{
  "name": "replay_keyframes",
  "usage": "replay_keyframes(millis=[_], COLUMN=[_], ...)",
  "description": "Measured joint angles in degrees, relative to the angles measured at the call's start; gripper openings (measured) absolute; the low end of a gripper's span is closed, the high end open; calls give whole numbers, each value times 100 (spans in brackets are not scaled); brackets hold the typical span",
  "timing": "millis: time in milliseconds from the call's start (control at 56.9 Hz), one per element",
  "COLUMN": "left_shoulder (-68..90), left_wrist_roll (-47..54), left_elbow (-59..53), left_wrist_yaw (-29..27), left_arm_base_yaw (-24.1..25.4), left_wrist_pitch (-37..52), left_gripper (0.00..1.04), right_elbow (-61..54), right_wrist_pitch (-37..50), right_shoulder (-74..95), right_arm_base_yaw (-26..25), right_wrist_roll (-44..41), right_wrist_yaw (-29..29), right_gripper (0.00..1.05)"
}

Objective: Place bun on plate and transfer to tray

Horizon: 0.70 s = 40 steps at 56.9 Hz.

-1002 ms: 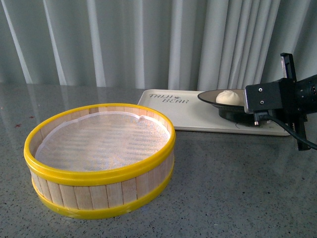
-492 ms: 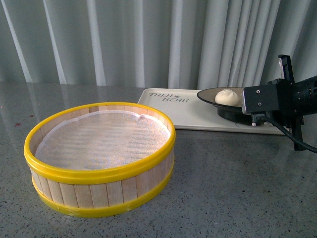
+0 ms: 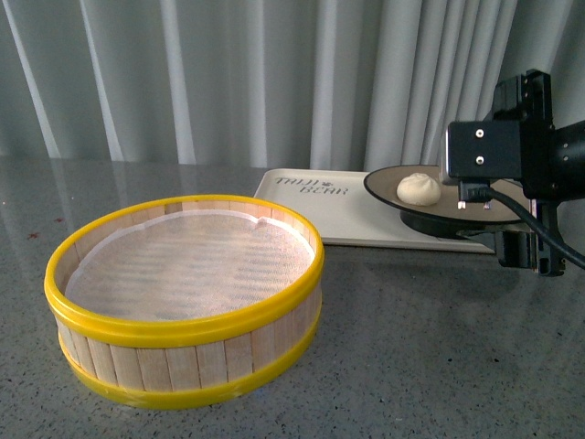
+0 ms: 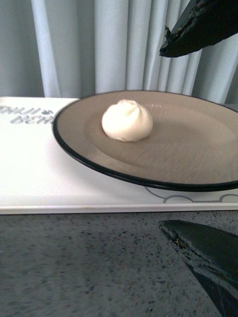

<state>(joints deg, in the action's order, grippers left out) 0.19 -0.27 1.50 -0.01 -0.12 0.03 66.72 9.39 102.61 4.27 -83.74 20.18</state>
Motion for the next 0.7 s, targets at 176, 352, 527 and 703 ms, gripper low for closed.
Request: replay_keyframes(millis=[176, 352, 527, 703], left_shoulder=[0, 0, 0, 0], left_wrist_roll=[0, 0, 0, 0], left_elbow=[0, 0, 0, 0], left_wrist_yaw=[0, -4, -9, 0], left_arm_base_yaw=[0, 0, 0, 0], left_wrist_pitch=[0, 0, 0, 0], left_gripper=[98, 98, 98, 98], right_elbow=[-603, -579, -1934, -3560], right_wrist_pitch=[487, 385, 2378, 3169], right_shoulder=[-1113, -1851, -2105, -3093], right_arm_base_yaw=[570, 815, 704, 385], right_wrist_roll=[1626, 3956, 6747, 8126], right_wrist_yaw=[-1080, -1740, -3073, -2841], right_gripper=[96, 96, 69, 30])
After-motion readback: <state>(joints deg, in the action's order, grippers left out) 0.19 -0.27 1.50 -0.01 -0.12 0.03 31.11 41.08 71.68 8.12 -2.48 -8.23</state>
